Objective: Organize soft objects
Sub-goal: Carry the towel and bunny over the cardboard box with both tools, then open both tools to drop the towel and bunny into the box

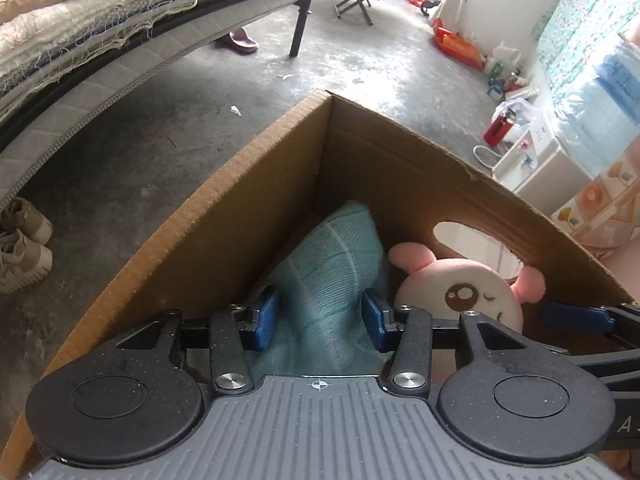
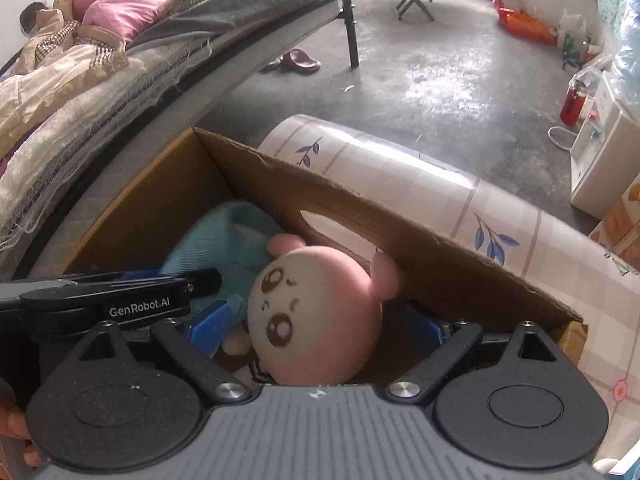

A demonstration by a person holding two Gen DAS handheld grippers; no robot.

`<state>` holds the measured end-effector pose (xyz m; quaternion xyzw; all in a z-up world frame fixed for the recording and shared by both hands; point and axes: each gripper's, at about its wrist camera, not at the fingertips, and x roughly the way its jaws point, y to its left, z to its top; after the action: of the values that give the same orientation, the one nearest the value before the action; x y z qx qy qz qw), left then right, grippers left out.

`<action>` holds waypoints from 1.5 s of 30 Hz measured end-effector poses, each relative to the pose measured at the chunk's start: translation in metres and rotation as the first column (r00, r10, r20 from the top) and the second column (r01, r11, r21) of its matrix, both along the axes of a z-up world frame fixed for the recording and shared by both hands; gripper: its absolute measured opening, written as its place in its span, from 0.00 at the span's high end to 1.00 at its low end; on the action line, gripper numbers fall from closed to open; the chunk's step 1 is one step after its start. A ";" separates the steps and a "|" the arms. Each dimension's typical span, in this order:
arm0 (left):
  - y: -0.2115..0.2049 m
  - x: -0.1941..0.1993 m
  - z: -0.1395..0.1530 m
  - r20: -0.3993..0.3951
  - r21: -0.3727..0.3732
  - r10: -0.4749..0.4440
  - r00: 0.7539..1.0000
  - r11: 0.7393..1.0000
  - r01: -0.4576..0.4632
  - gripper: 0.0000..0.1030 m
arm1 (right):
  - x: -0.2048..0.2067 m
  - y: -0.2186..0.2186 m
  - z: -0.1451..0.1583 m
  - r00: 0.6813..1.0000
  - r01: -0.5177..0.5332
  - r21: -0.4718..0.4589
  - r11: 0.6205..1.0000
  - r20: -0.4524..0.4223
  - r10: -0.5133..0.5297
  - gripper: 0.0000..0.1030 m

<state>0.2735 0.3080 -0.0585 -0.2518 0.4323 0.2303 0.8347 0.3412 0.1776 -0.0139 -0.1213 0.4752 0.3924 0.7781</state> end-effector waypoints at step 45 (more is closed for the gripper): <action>-0.280 -0.219 0.113 0.274 0.253 -0.743 0.611 0.669 0.699 0.01 | -0.285 -0.484 0.068 0.787 0.469 0.605 0.643 0.044 -0.615 0.00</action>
<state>0.0546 0.0279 0.0541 -0.0426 0.3240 -0.1491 0.9332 0.0557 -0.3062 0.0544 0.2157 0.2510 0.2428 0.9119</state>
